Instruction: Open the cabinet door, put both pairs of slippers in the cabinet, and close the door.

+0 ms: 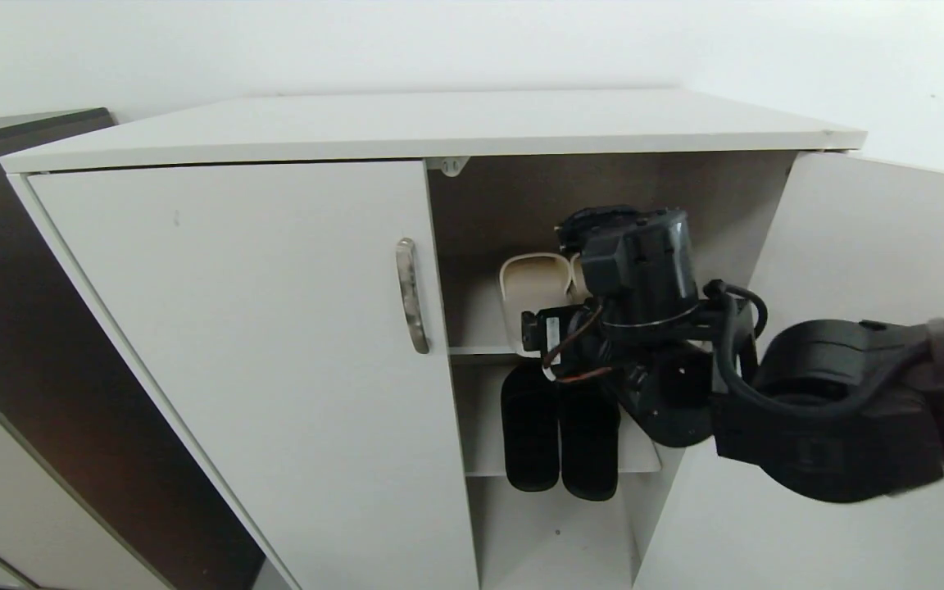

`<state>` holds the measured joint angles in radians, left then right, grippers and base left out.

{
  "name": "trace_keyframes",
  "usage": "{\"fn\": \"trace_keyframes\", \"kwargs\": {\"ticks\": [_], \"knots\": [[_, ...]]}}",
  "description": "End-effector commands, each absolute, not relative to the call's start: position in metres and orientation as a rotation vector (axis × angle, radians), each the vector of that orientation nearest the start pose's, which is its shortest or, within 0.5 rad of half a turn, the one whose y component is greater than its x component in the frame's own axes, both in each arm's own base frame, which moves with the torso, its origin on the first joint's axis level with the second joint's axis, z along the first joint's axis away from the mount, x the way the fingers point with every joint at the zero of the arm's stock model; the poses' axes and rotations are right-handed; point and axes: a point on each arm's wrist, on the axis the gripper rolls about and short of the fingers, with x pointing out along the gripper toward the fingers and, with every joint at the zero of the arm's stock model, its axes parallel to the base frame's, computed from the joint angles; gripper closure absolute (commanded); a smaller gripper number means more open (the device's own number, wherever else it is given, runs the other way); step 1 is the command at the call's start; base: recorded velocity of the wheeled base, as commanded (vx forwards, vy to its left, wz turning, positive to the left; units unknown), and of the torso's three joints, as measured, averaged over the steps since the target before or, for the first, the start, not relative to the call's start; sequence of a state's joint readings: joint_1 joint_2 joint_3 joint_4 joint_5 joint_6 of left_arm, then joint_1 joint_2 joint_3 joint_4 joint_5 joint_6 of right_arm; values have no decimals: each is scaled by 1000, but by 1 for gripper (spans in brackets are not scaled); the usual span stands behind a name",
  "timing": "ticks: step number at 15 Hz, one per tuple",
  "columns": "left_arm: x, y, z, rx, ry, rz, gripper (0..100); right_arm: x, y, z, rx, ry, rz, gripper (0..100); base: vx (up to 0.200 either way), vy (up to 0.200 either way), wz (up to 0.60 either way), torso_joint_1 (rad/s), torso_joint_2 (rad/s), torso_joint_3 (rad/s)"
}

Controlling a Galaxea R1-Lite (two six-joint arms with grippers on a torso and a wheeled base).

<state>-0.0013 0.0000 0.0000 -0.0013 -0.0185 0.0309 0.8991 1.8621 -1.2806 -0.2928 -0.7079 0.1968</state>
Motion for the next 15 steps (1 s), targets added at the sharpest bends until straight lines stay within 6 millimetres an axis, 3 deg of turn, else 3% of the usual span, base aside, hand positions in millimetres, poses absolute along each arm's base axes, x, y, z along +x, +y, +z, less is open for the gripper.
{"fn": "trace_keyframes", "kwargs": {"ticks": [1, 3, 13, 15], "knots": [[-23, 0, 76, 31, -2, -20, 100, 203, 268, 236, 28, 178, 241, 100, 0, 0, 0, 0, 0, 0], [-23, 0, 76, 31, -2, -20, 100, 195, 263, 233, 27, 179, 261, 100, 0, 0, 0, 0, 0, 0], [-23, 0, 76, 31, 0, -17, 100, 193, 260, 221, 2, 202, 255, 100, 0, 0, 0, 0, 0, 0], [-23, 0, 76, 31, -2, -18, 100, 193, 260, 218, -8, 209, 255, 100, -200, 0, 0, 2, 7, 0]]}}
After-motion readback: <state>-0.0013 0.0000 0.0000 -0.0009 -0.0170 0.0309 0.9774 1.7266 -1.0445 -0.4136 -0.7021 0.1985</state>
